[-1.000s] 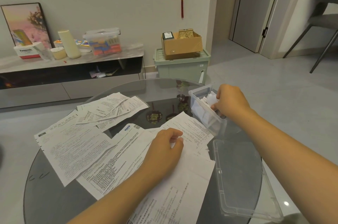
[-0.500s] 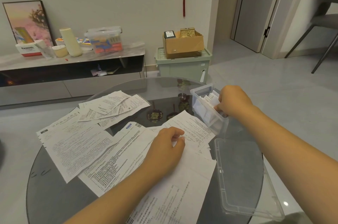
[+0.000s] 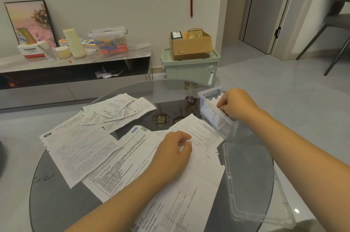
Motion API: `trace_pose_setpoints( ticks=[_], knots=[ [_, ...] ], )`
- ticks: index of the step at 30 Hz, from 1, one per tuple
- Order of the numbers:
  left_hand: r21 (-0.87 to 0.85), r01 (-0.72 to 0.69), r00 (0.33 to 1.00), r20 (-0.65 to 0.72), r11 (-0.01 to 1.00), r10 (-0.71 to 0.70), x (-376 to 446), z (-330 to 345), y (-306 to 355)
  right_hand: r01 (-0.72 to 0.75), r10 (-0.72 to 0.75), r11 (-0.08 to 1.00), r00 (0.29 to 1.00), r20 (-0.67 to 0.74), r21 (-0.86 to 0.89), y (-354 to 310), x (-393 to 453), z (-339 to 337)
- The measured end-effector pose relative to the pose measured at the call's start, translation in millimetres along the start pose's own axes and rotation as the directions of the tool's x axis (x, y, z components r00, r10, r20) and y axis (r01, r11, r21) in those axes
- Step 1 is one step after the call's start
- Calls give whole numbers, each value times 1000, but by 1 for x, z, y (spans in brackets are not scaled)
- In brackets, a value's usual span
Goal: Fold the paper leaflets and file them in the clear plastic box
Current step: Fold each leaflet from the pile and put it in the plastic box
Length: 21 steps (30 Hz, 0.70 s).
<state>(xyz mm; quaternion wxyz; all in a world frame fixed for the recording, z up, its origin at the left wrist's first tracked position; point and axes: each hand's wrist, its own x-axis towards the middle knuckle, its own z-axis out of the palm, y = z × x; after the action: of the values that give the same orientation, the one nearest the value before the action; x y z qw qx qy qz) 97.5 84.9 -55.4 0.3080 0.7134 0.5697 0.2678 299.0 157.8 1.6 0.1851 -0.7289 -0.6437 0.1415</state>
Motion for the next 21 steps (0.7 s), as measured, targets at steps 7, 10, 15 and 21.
trace_pose_setpoints(
  ticks=[7, 10, 15, 21],
  knots=[
    [-6, -25, 1000, 2, 1000, 25, -6, -5, 1, 19, -15, 999, 995, -97, 45, 0, -3, -5],
    [14, -83, 996, 16, 996, 83, -13, -10, 0, 103, -94, 994, 978, -187, 35, 1, -7, -8],
    [218, -166, 986, 54, 962, 157, -32, -25, -1, 267, -256, 964, 939, -231, 16, -5, -36, -9],
    [533, -84, 986, 164, 842, -6, -58, -40, -3, 415, -413, 910, 903, -121, -8, -20, -79, 0]
  ],
)
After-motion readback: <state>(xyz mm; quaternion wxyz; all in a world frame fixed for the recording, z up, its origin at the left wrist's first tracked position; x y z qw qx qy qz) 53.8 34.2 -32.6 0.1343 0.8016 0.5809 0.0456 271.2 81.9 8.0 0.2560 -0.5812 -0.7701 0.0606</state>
